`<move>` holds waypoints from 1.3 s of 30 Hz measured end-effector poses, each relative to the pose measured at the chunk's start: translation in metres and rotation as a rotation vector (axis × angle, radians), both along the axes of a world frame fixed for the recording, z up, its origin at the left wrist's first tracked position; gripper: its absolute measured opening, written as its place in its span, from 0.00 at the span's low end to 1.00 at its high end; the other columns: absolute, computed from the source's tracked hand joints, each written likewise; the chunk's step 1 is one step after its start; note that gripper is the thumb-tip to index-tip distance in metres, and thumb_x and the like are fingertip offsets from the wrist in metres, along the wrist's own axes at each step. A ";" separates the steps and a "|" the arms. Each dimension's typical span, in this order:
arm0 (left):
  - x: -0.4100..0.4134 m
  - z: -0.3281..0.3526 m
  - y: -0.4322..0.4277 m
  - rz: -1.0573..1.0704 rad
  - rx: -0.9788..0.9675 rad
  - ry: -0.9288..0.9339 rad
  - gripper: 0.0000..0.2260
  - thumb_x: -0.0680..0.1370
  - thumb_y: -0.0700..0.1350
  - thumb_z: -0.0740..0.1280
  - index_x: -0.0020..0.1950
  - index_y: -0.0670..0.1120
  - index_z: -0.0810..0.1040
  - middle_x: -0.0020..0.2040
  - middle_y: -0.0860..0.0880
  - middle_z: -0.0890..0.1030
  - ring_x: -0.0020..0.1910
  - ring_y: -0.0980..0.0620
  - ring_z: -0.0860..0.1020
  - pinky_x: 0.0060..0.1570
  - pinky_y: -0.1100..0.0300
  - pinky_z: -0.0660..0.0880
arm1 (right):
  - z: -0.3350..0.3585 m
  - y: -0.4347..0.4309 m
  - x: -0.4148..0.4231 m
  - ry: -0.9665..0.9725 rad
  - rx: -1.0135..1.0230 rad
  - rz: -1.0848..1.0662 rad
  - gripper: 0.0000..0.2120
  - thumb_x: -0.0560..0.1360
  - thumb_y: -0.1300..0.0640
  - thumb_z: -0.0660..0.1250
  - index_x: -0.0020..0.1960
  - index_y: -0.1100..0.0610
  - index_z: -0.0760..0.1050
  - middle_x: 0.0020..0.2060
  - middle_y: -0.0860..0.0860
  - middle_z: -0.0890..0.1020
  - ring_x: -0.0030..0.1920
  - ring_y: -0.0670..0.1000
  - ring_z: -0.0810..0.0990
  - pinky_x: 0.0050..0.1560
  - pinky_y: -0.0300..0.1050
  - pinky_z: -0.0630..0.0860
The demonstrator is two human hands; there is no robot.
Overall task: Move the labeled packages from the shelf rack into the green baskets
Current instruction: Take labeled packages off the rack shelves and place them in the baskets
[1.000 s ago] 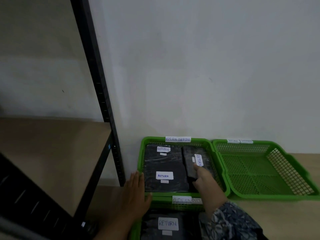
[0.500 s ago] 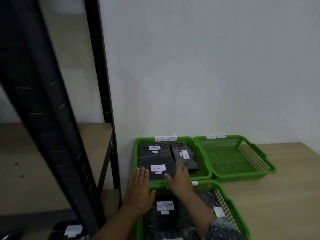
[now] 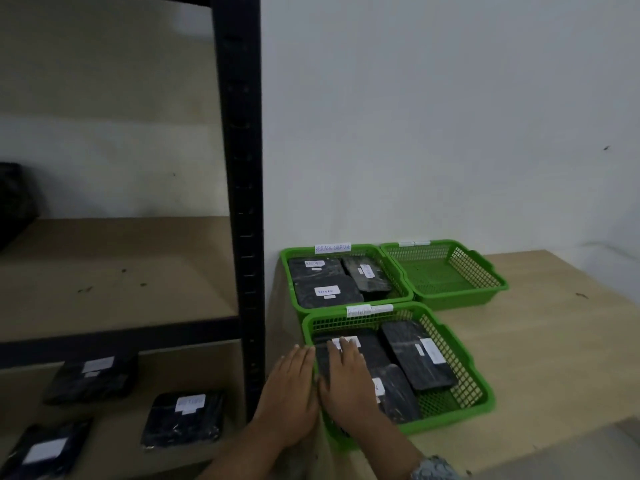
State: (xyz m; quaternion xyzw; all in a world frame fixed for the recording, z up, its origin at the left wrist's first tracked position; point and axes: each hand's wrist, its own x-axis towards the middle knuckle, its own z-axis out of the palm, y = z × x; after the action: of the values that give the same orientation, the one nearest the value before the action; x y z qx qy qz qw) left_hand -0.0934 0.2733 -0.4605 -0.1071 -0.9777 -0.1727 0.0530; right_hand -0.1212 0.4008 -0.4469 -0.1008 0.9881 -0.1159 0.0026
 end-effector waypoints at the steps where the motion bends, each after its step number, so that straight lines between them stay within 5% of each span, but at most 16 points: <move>1: 0.010 -0.001 -0.007 0.005 0.004 -0.020 0.29 0.76 0.54 0.46 0.71 0.40 0.65 0.70 0.43 0.69 0.69 0.46 0.66 0.69 0.54 0.59 | -0.006 -0.004 0.006 0.000 0.016 0.010 0.26 0.64 0.45 0.59 0.57 0.56 0.78 0.54 0.57 0.82 0.56 0.59 0.82 0.51 0.51 0.79; 5: 0.038 -0.008 -0.034 0.050 -0.043 -0.021 0.26 0.71 0.54 0.56 0.65 0.43 0.71 0.60 0.47 0.79 0.59 0.49 0.77 0.55 0.54 0.75 | -0.006 -0.020 0.030 0.032 0.110 0.090 0.28 0.58 0.42 0.66 0.54 0.54 0.79 0.52 0.55 0.84 0.54 0.57 0.82 0.49 0.48 0.80; 11: 0.075 -0.029 -0.068 0.181 0.039 -0.053 0.30 0.71 0.54 0.56 0.72 0.45 0.62 0.68 0.46 0.70 0.67 0.45 0.68 0.66 0.49 0.63 | -0.015 -0.049 0.056 0.018 0.086 0.266 0.29 0.58 0.41 0.69 0.55 0.53 0.78 0.54 0.53 0.83 0.56 0.56 0.82 0.51 0.48 0.79; 15: 0.105 -0.049 -0.093 0.255 0.000 -0.087 0.27 0.69 0.54 0.58 0.65 0.44 0.70 0.59 0.46 0.79 0.58 0.47 0.77 0.52 0.52 0.76 | -0.031 -0.075 0.077 -0.026 0.058 0.346 0.25 0.59 0.41 0.68 0.54 0.50 0.80 0.54 0.50 0.82 0.57 0.54 0.82 0.53 0.46 0.78; 18: 0.128 -0.060 -0.108 0.348 -0.045 -0.152 0.29 0.67 0.54 0.58 0.66 0.44 0.72 0.60 0.48 0.79 0.59 0.49 0.76 0.54 0.56 0.74 | -0.043 -0.093 0.095 -0.145 -0.042 0.393 0.27 0.72 0.46 0.61 0.69 0.53 0.68 0.71 0.53 0.68 0.73 0.57 0.63 0.71 0.52 0.61; 21: 0.144 -0.072 -0.125 0.388 -0.016 -0.212 0.30 0.72 0.49 0.61 0.73 0.43 0.60 0.71 0.46 0.66 0.70 0.48 0.63 0.68 0.54 0.60 | -0.060 -0.111 0.107 -0.233 -0.111 0.427 0.28 0.78 0.48 0.55 0.76 0.53 0.54 0.77 0.51 0.54 0.77 0.53 0.46 0.76 0.48 0.49; 27: 0.143 -0.118 -0.184 0.443 -0.072 -0.172 0.32 0.64 0.47 0.71 0.67 0.40 0.70 0.63 0.43 0.76 0.63 0.45 0.73 0.61 0.50 0.68 | -0.101 -0.169 0.090 -0.288 -0.071 0.396 0.27 0.79 0.48 0.56 0.76 0.51 0.53 0.77 0.51 0.52 0.77 0.52 0.47 0.75 0.47 0.54; 39: 0.077 -0.235 -0.291 0.449 -0.060 0.013 0.29 0.64 0.41 0.73 0.63 0.38 0.70 0.57 0.38 0.79 0.59 0.38 0.76 0.55 0.46 0.71 | -0.245 -0.240 0.005 -0.260 -0.065 0.176 0.25 0.79 0.42 0.53 0.74 0.39 0.52 0.76 0.59 0.48 0.76 0.60 0.48 0.72 0.54 0.59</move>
State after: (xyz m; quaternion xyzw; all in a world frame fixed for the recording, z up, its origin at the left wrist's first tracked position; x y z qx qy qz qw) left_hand -0.0168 -0.0175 -0.6960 0.1107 -0.9813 -0.1265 0.0933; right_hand -0.1157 0.1607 -0.6916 -0.1713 0.9625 -0.1595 0.1372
